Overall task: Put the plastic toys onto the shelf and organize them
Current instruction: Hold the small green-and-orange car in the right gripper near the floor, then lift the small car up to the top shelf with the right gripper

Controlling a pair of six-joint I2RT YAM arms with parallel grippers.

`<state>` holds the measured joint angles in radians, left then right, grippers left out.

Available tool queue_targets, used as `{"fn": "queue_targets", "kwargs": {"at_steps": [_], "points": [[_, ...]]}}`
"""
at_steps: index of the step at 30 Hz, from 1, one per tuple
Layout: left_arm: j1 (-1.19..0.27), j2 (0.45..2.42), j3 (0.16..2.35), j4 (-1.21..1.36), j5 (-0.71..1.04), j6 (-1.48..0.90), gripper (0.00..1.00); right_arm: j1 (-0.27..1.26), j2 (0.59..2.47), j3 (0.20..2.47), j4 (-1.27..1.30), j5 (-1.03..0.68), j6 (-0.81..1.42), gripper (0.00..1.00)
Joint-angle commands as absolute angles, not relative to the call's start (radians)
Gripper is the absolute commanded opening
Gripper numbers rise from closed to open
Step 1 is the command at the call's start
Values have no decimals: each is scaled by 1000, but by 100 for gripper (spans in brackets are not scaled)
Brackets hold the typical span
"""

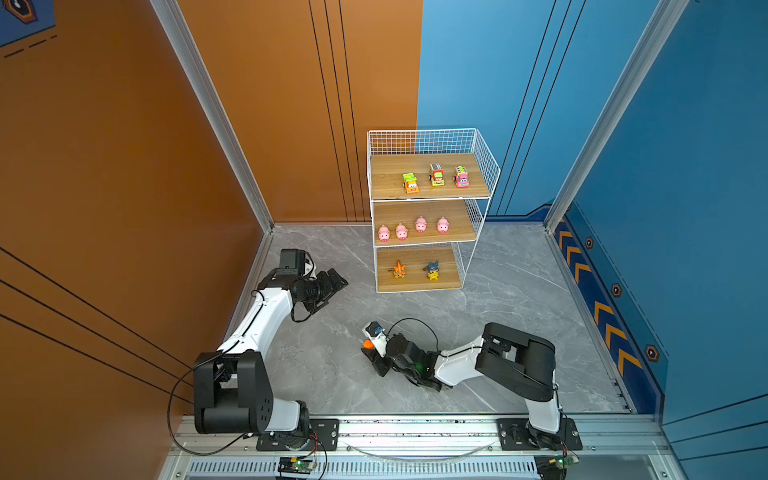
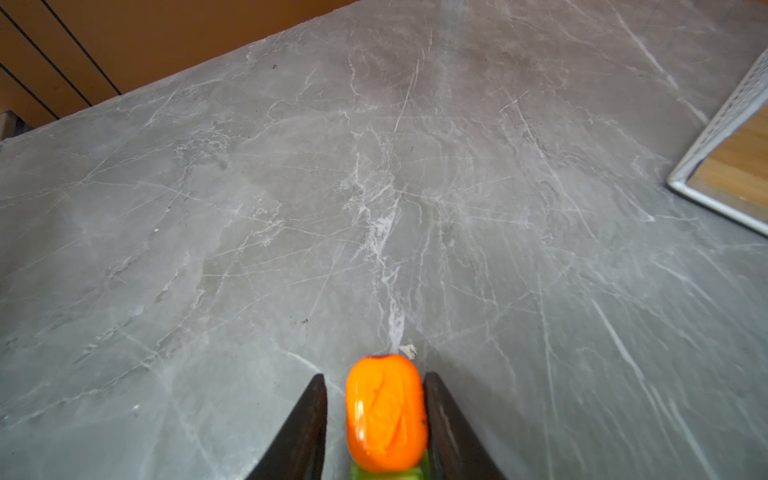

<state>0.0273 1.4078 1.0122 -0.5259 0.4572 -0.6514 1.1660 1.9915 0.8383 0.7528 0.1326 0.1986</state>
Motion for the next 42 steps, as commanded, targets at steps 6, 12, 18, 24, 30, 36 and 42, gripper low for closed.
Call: {"fn": "queue_targets", "kwargs": {"at_steps": [6, 12, 18, 24, 30, 36, 42], "points": [[35, 1422, 997, -508, 494, -663, 90, 1172, 2025, 858, 721, 159, 192, 39], [35, 1424, 994, -503, 495, -666, 90, 1171, 2026, 858, 722, 163, 191, 30], [35, 1427, 994, -502, 495, -667, 90, 1173, 1987, 844, 721, 176, 192, 22], [35, 1427, 994, -502, 496, -669, 90, 1174, 1847, 844, 618, 208, 203, 21], [33, 1422, 992, -498, 499, -672, 90, 1172, 1650, 873, 441, 280, 201, 20], [28, 1405, 992, -497, 496, -670, 90, 1154, 1480, 1060, 115, 377, 163, 19], [5, 1377, 992, -497, 479, -661, 90, 1096, 1456, 1341, -171, 427, 116, 19]]}}
